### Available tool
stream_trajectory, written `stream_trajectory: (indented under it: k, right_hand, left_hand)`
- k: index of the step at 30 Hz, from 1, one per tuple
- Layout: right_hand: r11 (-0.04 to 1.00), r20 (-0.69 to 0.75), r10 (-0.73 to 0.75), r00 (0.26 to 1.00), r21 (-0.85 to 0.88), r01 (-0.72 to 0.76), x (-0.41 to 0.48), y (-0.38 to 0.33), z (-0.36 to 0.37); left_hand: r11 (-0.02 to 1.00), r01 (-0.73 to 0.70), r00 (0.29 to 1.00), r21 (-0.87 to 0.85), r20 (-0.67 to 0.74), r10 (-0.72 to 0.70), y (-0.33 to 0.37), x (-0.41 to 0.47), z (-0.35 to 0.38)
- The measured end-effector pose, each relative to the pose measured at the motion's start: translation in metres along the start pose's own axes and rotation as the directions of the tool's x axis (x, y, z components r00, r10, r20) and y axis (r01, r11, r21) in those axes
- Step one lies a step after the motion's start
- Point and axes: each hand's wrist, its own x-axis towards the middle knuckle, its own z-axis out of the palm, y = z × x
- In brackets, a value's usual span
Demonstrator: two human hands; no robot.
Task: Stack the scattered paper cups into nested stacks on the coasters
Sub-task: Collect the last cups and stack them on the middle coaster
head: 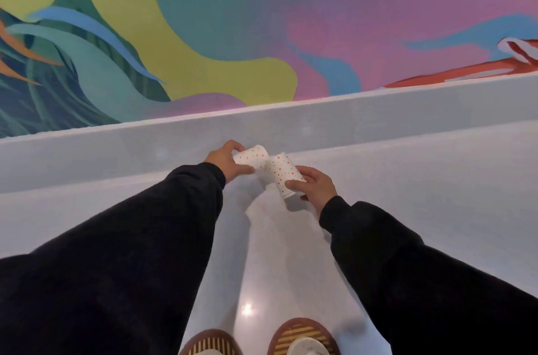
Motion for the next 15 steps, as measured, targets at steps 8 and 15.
stream_trajectory:
  k: [8, 15]
  right_hand:
    - [0.959, 0.052, -0.238, 0.970, -0.145, 0.243, -0.029, -0.038, 0.006]
    - [0.912, 0.040, -0.371, 0.928, -0.172, 0.372, -0.071, -0.060, 0.009]
  left_hand:
    - [0.981, -0.061, 0.994, -0.186, 0.075, 0.076, 0.063, -0.040, -0.087]
    - [0.974, -0.155, 0.983, -0.167, 0.075, 0.169, 0.080, -0.081, -0.102]
